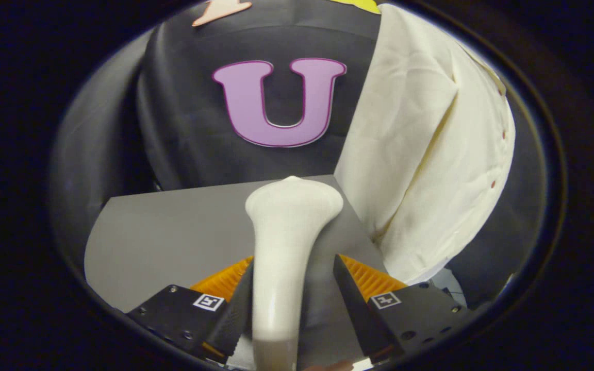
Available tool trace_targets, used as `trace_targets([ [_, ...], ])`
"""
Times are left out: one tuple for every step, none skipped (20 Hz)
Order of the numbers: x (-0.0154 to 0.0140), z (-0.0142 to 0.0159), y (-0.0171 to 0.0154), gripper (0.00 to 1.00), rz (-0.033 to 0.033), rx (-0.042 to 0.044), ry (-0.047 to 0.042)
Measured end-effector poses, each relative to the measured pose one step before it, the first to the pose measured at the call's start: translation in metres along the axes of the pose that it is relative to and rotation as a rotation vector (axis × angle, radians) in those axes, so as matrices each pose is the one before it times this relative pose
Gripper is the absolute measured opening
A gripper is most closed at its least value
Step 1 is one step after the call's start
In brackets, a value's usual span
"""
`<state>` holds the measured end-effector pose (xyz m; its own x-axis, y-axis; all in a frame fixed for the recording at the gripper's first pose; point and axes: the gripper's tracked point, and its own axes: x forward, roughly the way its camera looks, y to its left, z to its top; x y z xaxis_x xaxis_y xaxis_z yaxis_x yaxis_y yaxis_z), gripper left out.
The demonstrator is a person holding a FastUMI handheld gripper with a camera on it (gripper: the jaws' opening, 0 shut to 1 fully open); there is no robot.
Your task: Iron the clothes twice with a garment steamer, once on the left side and once on the right side.
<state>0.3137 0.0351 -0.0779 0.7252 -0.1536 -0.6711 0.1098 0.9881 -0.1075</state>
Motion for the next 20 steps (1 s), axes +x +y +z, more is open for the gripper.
trace_targets([
  [-0.00226,0.00668,0.01030,0.88,0.03205,0.03778,-0.01441],
  [-0.00026,0.00801,0.01326,0.85,0.03584,0.05024,-0.02685],
  [0.00410,0.00114,0.00293,0.83,-0.00724,0.01390,0.01051],
  [-0.00071,-0.00050,-0.00553,0.84,-0.01404,-0.01560,0.01311],
  [0.00171,-0.00662,-0.00279,0.85,-0.01881,-0.02356,0.04281],
  [0.00348,-0.00531,0.00211,0.82,-0.01163,-0.01243,0.02792],
  [-0.00334,-0.00493,-0.00199,0.78,-0.01792,-0.01848,0.01871],
  [0.00742,0.00725,-0.00144,0.68,-0.01778,-0.00257,-0.02692],
  [-0.00321,-0.00102,-0.00173,0.58,-0.01699,-0.01788,-0.00154],
  [-0.00652,0.00394,0.00231,0.56,-0.00153,-0.01632,-0.03272],
  [-0.00376,0.00386,0.00305,0.54,0.00725,-0.00690,-0.03716],
  [-0.00570,0.00476,0.00109,0.51,0.00724,-0.00230,-0.03900],
  [-0.00874,0.00832,0.00127,0.49,0.01293,0.00633,-0.06167],
  [-0.00787,0.00701,0.00474,0.48,0.02791,-0.00240,-0.05889],
  [-0.01086,0.00865,0.00451,0.48,0.03082,-0.00017,-0.05841],
  [-0.01137,0.00610,0.00210,0.47,0.02425,0.00175,-0.05732],
  [-0.00889,0.00742,-0.00015,0.46,0.01484,0.01664,-0.06975],
  [-0.00746,0.00503,0.00023,0.46,0.01384,0.00862,-0.05328],
  [-0.00605,0.00106,0.00038,0.46,0.01241,-0.00025,-0.01662],
  [-0.00981,-0.00039,-0.00379,0.46,-0.00274,-0.03607,0.00103],
])
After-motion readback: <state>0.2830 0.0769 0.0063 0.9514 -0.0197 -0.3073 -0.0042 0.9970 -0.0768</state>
